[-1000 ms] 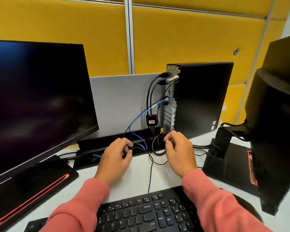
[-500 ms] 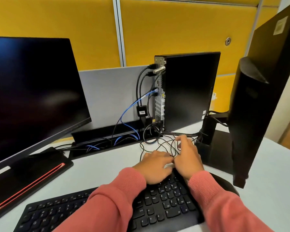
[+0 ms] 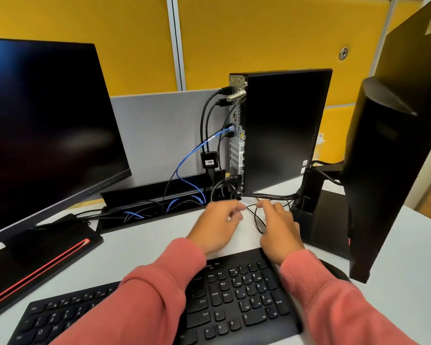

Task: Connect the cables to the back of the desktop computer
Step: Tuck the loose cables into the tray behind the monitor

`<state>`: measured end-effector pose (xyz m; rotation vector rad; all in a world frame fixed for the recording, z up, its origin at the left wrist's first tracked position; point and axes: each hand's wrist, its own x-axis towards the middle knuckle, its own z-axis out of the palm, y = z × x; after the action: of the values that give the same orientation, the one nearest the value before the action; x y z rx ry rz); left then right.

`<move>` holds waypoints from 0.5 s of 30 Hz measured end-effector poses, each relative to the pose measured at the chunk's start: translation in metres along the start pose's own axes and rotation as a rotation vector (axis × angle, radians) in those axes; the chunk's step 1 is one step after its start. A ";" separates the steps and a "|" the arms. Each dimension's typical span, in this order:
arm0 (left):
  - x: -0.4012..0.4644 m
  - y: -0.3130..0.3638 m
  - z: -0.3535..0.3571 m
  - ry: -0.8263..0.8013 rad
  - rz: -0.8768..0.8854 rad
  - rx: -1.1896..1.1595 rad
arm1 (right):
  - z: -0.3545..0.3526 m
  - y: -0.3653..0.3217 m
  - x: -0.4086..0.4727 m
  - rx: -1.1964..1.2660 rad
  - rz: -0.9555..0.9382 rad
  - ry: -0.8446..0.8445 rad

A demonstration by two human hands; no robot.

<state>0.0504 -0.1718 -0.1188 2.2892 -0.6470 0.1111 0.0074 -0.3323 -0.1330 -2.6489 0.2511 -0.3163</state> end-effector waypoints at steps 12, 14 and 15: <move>0.028 0.005 -0.130 0.524 -0.203 -0.521 | 0.002 0.011 0.001 -0.093 -0.032 0.102; 0.025 0.002 -0.142 0.544 -0.215 -0.523 | 0.001 0.009 0.000 -0.095 -0.035 0.114; 0.023 0.000 -0.145 0.555 -0.217 -0.538 | 0.001 0.007 0.000 -0.088 -0.040 0.114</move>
<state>0.0868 -0.0819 -0.0081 1.6817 -0.1117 0.3996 0.0065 -0.3385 -0.1372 -2.7292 0.2543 -0.4807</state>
